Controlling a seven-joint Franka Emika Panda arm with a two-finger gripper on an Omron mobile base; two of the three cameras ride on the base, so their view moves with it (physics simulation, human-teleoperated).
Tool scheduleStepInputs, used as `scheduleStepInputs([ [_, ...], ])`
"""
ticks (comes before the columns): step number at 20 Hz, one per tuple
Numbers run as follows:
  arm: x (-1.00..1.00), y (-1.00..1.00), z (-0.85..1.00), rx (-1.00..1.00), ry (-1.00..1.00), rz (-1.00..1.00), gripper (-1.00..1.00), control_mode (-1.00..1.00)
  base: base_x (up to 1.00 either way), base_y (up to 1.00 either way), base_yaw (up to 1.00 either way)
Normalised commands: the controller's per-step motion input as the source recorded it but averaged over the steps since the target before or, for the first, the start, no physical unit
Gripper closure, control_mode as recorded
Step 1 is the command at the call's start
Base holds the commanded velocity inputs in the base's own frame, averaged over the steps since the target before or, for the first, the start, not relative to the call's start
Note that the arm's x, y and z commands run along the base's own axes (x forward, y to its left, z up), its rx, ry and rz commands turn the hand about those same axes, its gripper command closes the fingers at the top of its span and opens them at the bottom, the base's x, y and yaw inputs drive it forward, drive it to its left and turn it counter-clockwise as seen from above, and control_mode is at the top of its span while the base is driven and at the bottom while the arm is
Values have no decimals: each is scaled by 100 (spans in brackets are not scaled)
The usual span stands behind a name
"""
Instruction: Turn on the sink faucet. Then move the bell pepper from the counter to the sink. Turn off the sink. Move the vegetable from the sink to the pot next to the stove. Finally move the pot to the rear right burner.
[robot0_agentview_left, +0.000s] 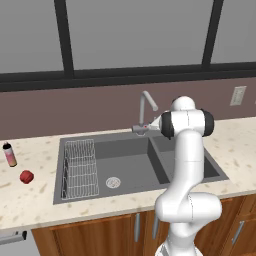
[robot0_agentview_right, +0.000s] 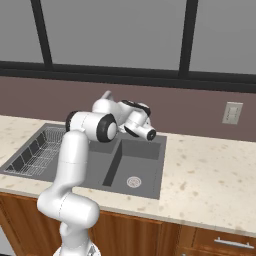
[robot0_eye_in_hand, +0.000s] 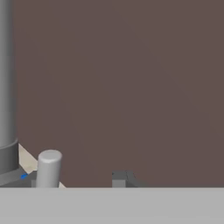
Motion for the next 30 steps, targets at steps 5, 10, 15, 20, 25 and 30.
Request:
scheduleStepInputs([
  [5, 0, -84, -50, 1, 0, 0, 100, -100, 0, 0, 0],
  [10, 0, -87, -51, 2, 0, 0, 100, -100, 0, 0, 0],
  [15, 0, -89, -52, 2, 0, 0, 100, -100, 0, 0, 0],
  [20, 0, -87, -54, 2, 1, 0, 100, -100, 0, 0, 0],
  [25, 0, -87, -55, 2, 1, 0, 100, -100, 0, 0, 0],
  [30, 0, -91, -58, 2, 0, 0, 100, -100, 0, 0, 0],
])
